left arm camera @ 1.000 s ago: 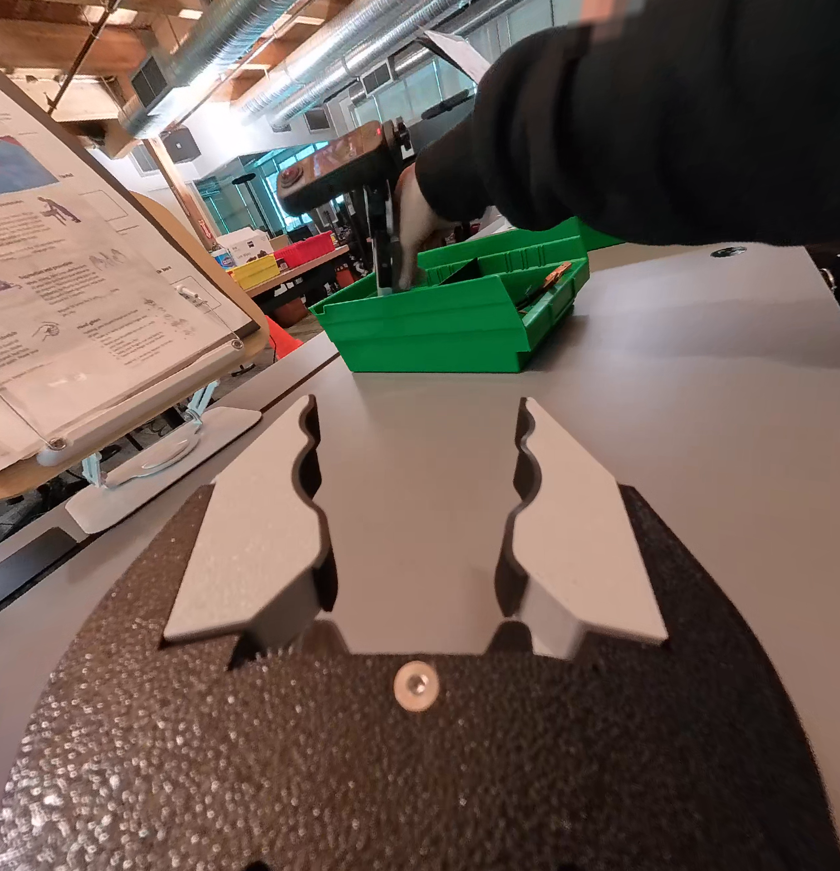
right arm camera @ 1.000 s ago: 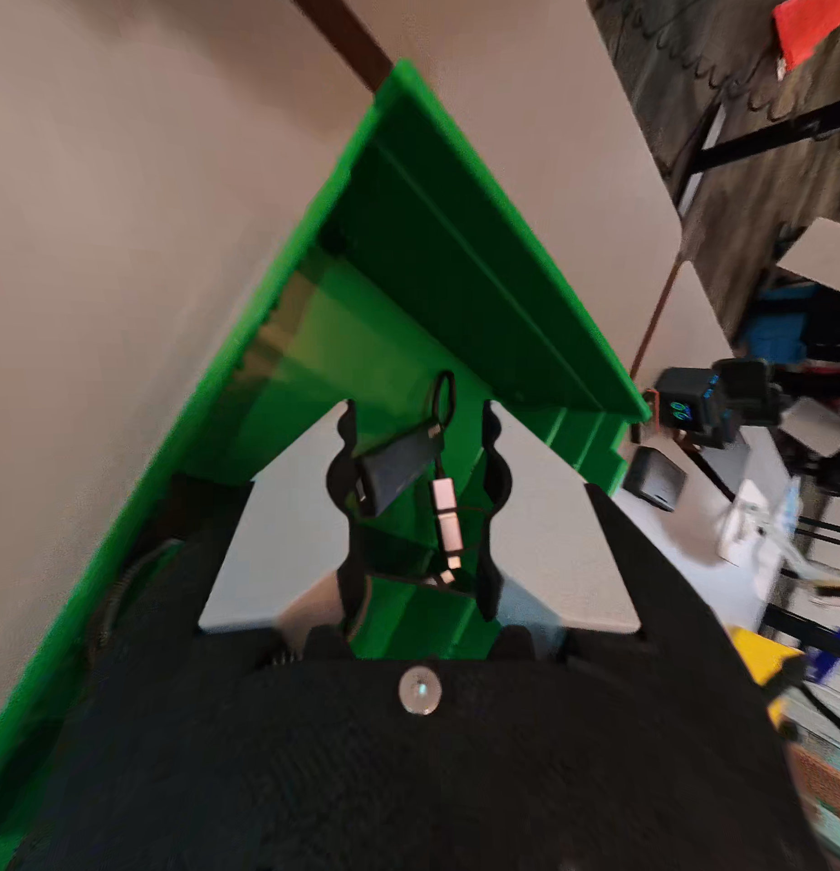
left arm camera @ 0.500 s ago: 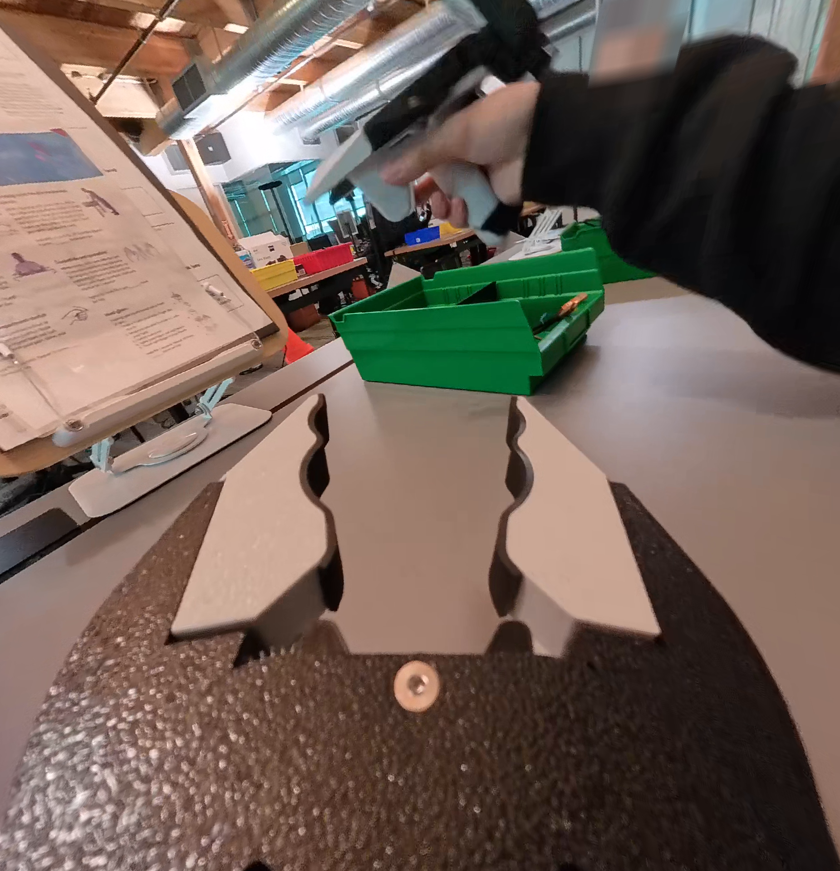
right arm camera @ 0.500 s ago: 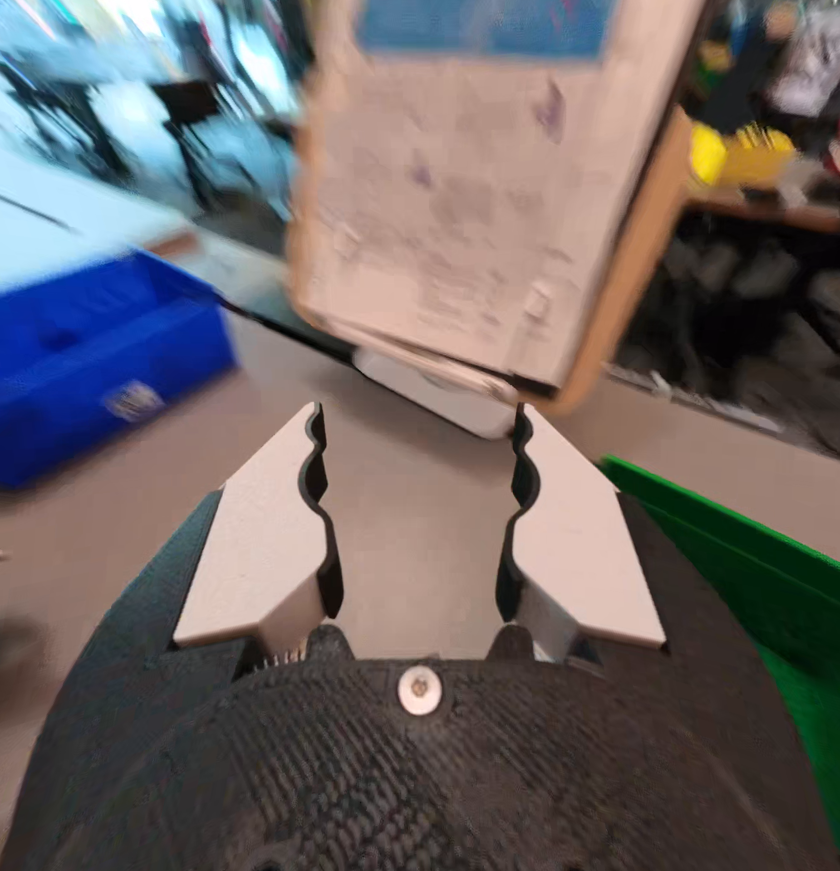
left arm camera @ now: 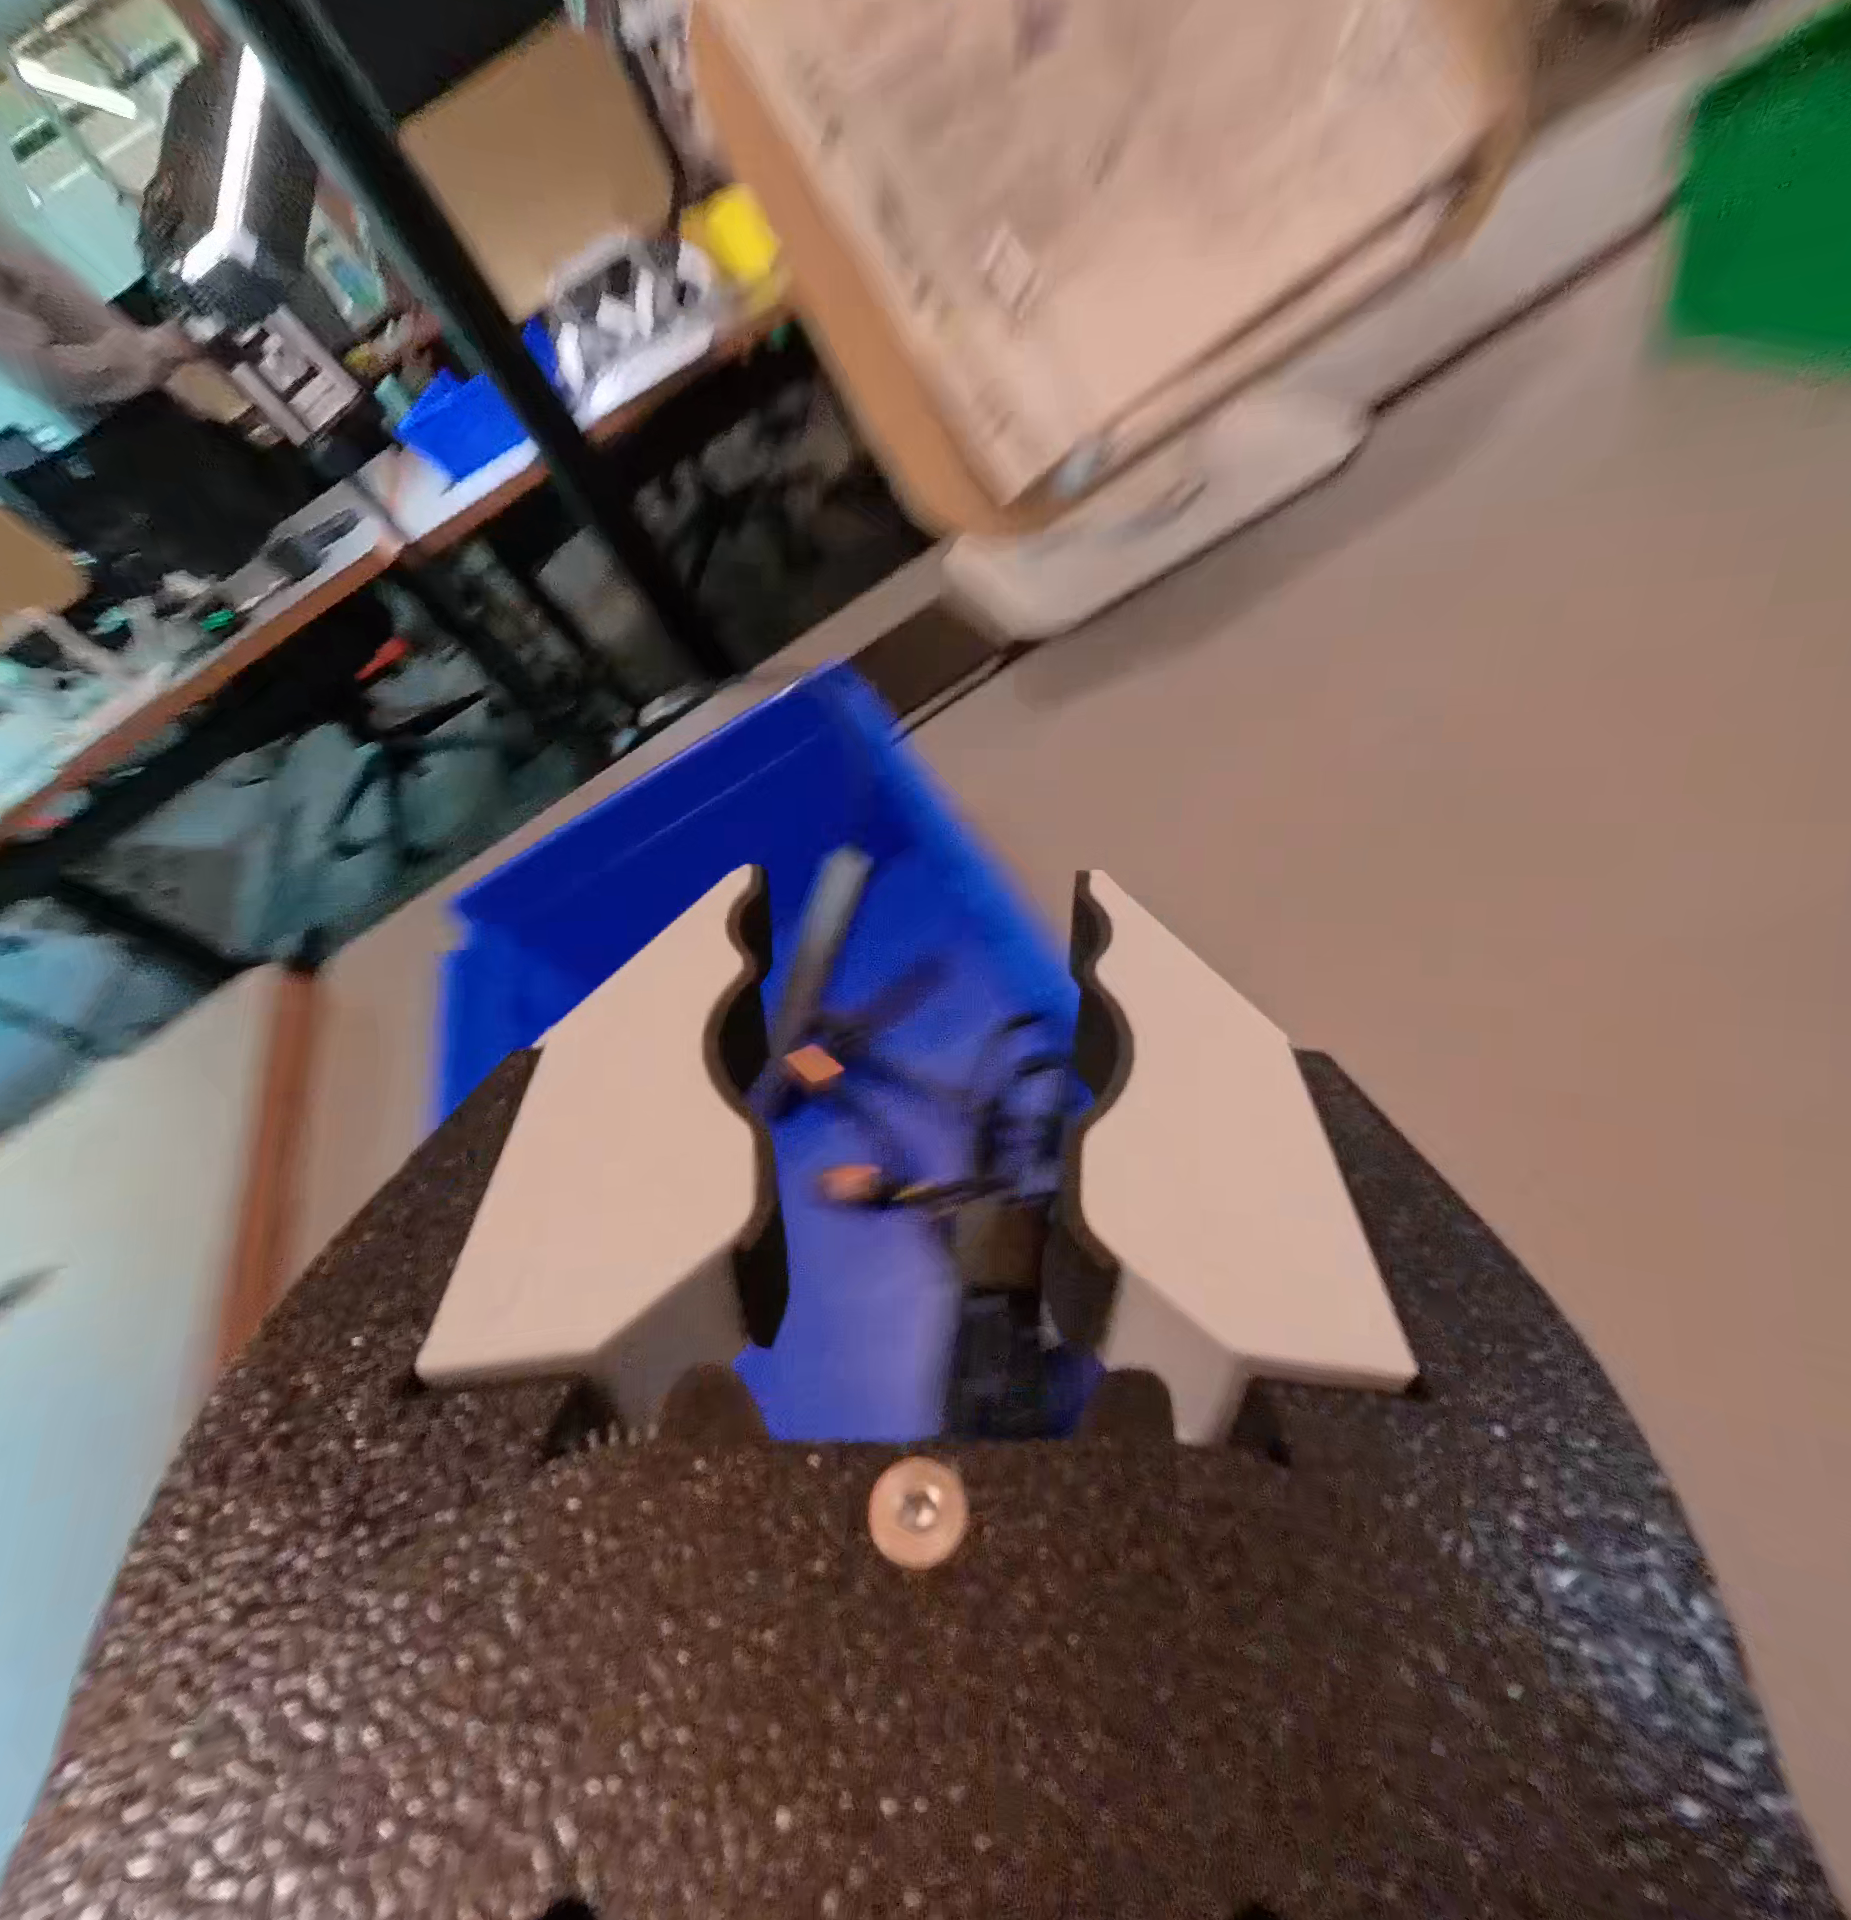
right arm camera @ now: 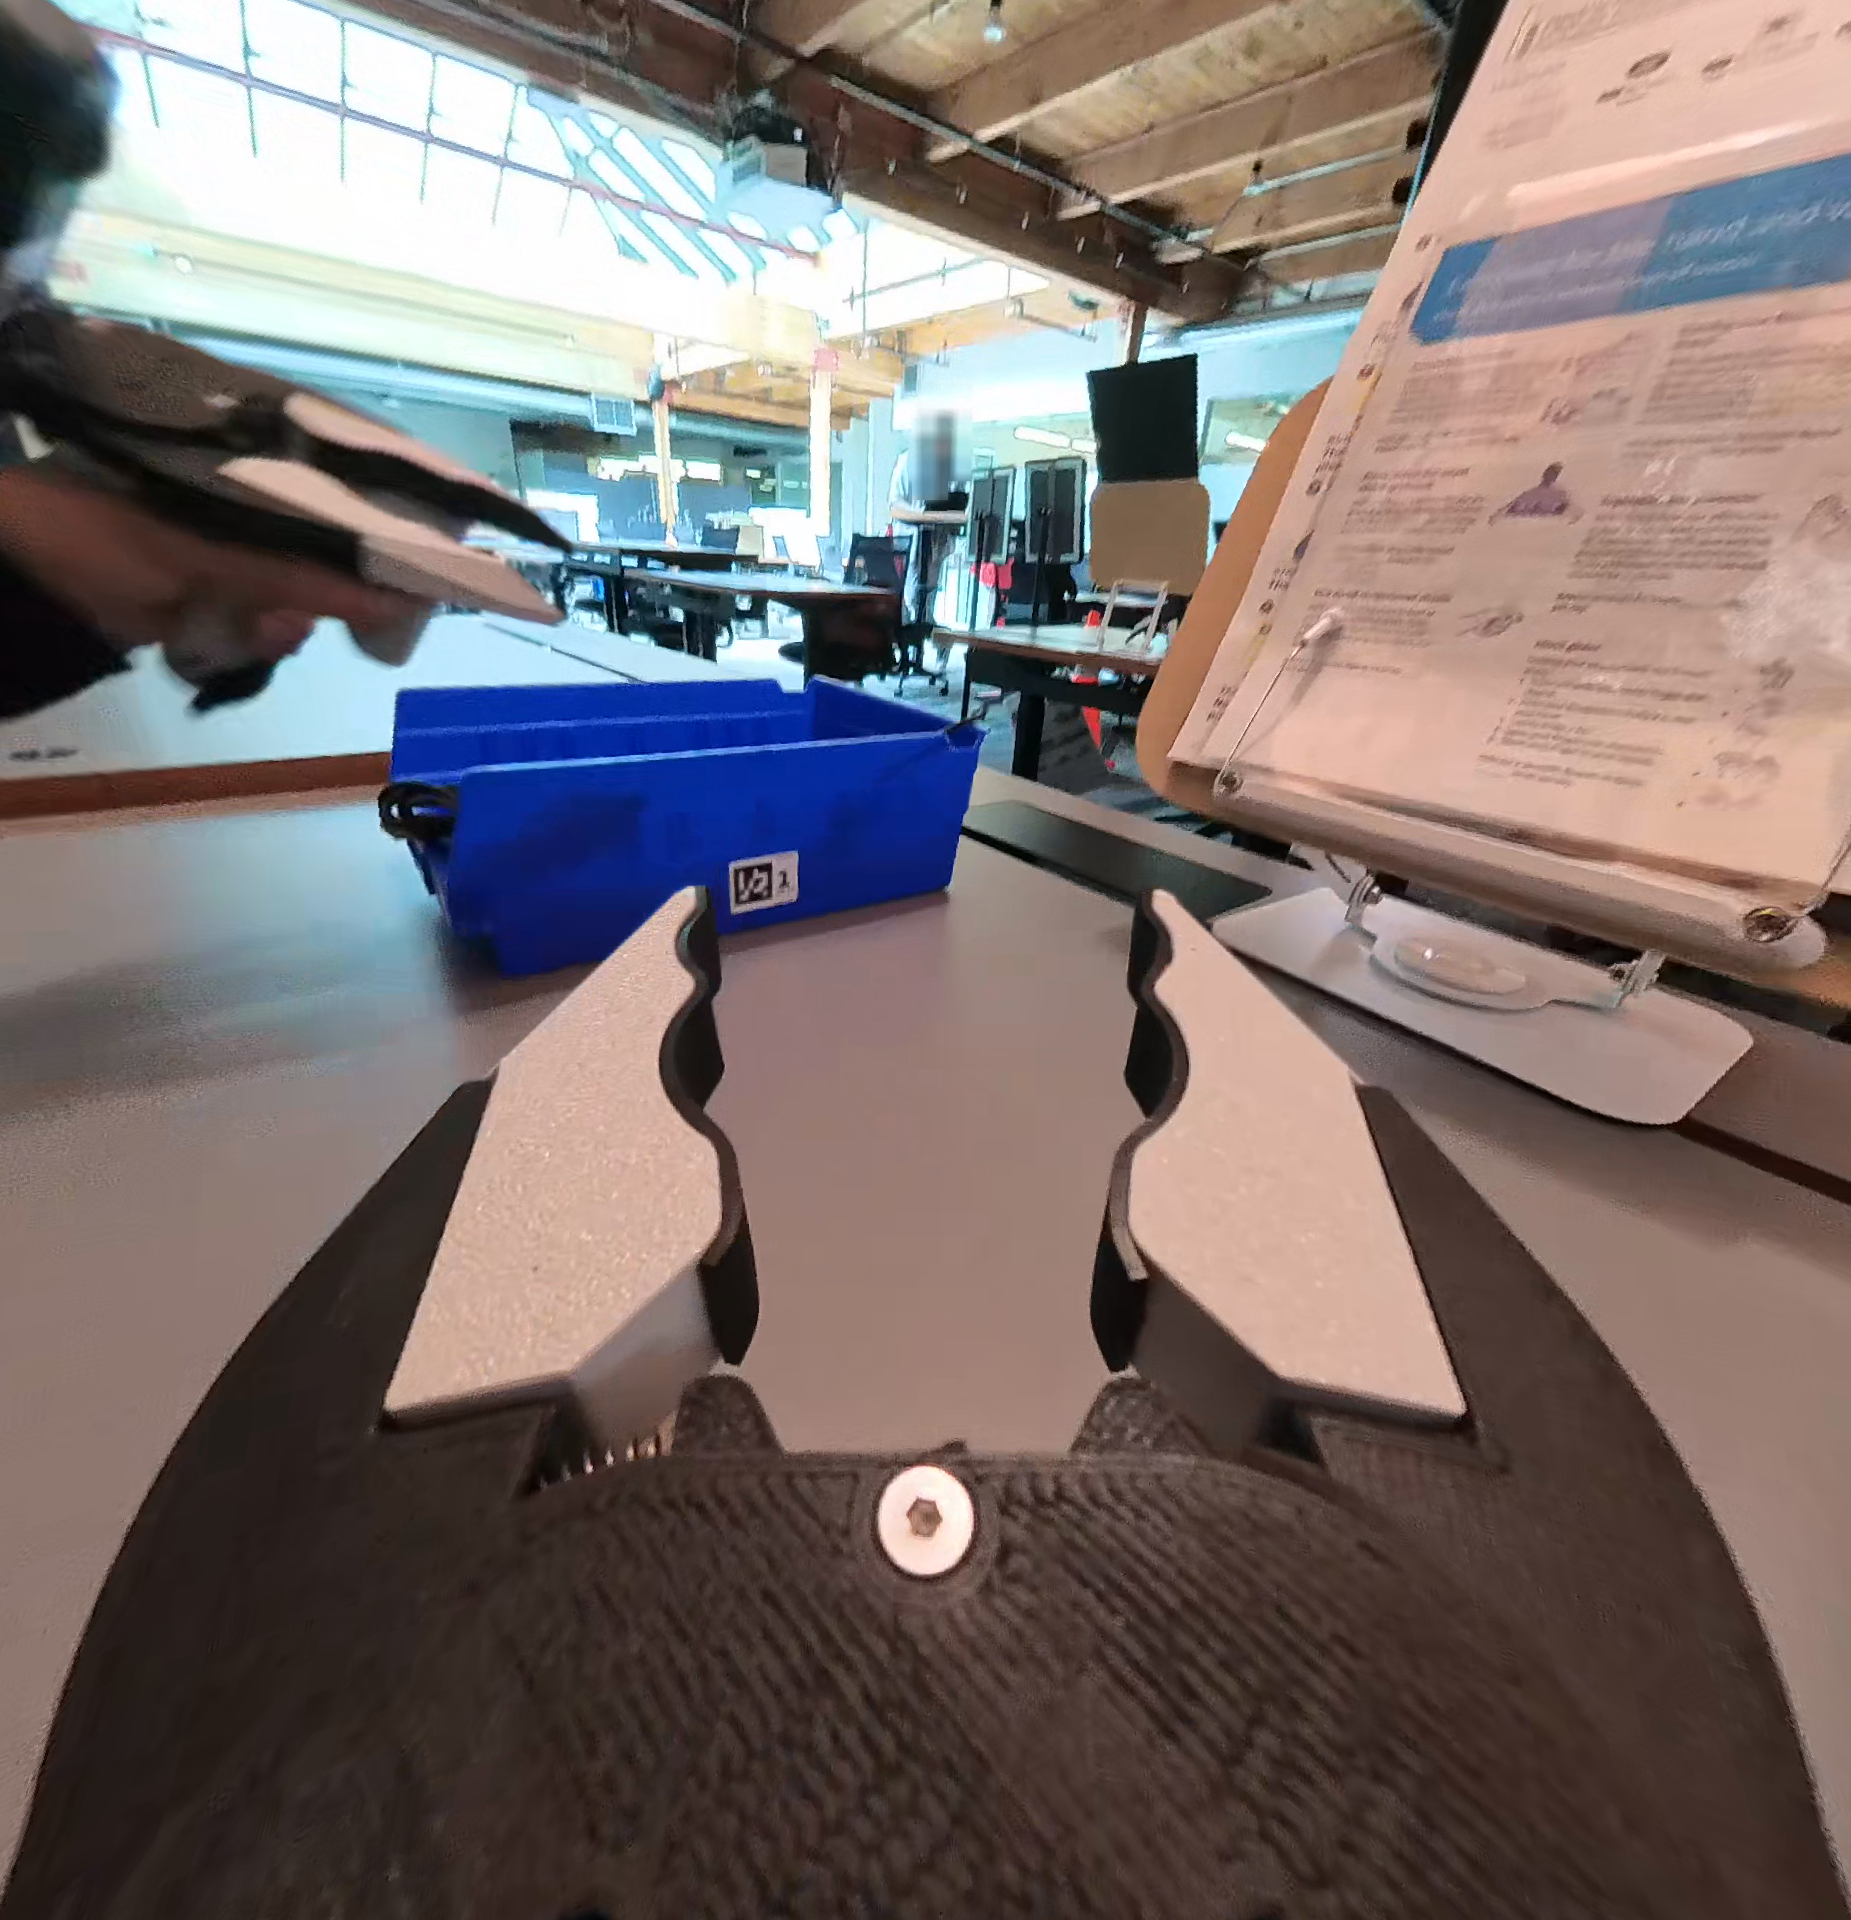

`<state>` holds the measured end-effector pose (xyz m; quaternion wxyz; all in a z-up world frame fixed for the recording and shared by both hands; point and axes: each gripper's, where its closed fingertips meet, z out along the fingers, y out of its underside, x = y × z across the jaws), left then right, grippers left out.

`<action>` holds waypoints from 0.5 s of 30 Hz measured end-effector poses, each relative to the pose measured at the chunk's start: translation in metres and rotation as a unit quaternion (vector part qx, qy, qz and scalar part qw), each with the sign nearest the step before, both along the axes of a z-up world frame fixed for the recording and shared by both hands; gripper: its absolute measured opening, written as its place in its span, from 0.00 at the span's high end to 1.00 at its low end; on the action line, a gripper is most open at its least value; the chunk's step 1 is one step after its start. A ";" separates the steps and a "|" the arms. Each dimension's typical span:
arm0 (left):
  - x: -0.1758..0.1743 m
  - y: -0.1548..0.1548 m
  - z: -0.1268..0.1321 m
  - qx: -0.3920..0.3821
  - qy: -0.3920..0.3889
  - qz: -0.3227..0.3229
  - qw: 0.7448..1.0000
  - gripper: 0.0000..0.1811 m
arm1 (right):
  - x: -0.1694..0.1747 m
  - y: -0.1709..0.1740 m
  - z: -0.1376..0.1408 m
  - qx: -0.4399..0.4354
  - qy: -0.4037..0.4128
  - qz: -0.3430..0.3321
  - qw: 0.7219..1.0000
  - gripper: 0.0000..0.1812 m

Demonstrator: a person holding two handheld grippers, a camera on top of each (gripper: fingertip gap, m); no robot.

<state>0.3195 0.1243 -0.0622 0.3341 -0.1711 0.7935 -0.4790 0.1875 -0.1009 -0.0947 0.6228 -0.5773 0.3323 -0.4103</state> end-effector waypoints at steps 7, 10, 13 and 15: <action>0.127 0.019 -0.087 0.220 0.097 -0.056 0.969 0.65 | 0.008 0.005 -0.018 -0.052 0.021 -0.017 0.998 0.56; 0.142 0.003 -0.121 0.239 0.134 -0.085 0.958 0.66 | 0.009 0.007 -0.025 -0.061 0.026 -0.014 0.998 0.57; 0.143 -0.016 -0.140 0.232 0.181 -0.092 0.951 0.70 | 0.010 0.007 -0.030 -0.058 0.035 -0.007 0.998 0.58; 0.148 -0.018 -0.144 0.253 0.172 -0.077 0.949 0.87 | 0.011 0.005 -0.032 -0.055 0.040 -0.012 0.998 0.58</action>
